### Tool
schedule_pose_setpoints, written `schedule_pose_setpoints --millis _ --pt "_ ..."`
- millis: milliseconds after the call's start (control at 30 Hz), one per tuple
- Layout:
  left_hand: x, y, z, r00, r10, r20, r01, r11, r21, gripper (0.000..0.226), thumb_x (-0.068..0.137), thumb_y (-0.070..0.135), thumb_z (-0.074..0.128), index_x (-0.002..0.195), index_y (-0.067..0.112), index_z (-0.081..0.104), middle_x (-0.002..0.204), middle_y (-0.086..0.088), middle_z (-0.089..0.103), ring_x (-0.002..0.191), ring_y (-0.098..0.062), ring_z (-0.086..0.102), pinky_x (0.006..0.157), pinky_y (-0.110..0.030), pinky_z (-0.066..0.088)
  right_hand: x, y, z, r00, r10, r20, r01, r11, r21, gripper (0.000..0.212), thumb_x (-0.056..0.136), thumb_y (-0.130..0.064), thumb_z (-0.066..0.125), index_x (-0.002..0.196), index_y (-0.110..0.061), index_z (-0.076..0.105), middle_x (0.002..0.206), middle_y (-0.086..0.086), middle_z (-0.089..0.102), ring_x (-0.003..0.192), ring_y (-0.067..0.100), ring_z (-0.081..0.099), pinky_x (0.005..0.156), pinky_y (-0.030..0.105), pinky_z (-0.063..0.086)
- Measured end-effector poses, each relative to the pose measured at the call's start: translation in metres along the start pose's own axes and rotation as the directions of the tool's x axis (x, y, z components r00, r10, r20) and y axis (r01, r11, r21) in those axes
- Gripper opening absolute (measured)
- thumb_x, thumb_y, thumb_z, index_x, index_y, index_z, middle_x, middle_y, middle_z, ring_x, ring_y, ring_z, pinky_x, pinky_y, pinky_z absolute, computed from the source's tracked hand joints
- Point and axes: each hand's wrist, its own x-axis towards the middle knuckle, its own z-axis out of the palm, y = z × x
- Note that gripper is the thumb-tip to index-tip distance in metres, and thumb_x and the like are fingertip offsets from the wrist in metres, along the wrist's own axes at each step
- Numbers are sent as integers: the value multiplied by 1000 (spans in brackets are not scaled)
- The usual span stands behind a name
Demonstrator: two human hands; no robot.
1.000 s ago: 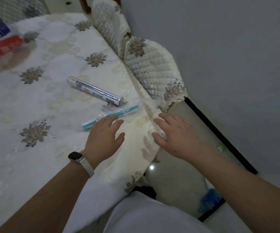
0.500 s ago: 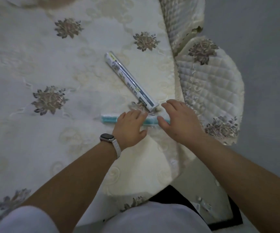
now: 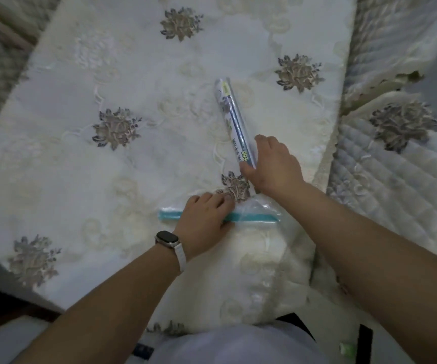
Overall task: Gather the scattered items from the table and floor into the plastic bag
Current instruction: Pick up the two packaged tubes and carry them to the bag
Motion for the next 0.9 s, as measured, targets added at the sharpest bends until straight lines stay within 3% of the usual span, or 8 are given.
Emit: schedule_pose_setpoints --millis 167,400,533,667,900 --pt "-20 7 1 986 -165 3 165 986 -7 35 81 43 46 98 19 66 86 -5 62 77 -29 58 64 -35 44 31 -5 10 996 -28 82 21 997 79 68 86 -49 59 135 -9 36 122 12 49 111 32 49 75 38 39" --pt "-67 13 5 913 -403 -60 392 909 -140 30 84 38 45 86 15 64 77 -5 56 65 -29 54 49 -37 44 44 -21 16 987 -34 158 16 993 115 78 85 -36 62 145 -6 24 131 15 45 117 35 48 81 39 41" --pt "-101 16 6 789 -605 -110 558 779 -285 32 87 41 41 86 16 62 79 -1 55 70 -25 55 50 -34 45 40 -19 11 978 -74 197 59 995 82 71 82 -30 62 140 -6 29 127 15 42 104 36 53 71 35 38" --pt "-124 13 -3 616 -787 -28 693 559 -455 24 98 37 46 99 18 61 77 2 59 69 -21 57 57 -34 46 20 -26 14 962 -103 251 79 991 104 64 81 -35 64 132 -9 35 116 12 44 87 29 49 67 34 36" --pt "-153 -2 -11 456 -887 67 718 323 -616 25 101 34 46 89 13 50 68 -7 56 60 -24 54 56 -36 42 -33 -66 25 944 -237 230 198 964 178 49 81 -46 59 119 -18 44 98 4 50 78 27 56 67 39 51"
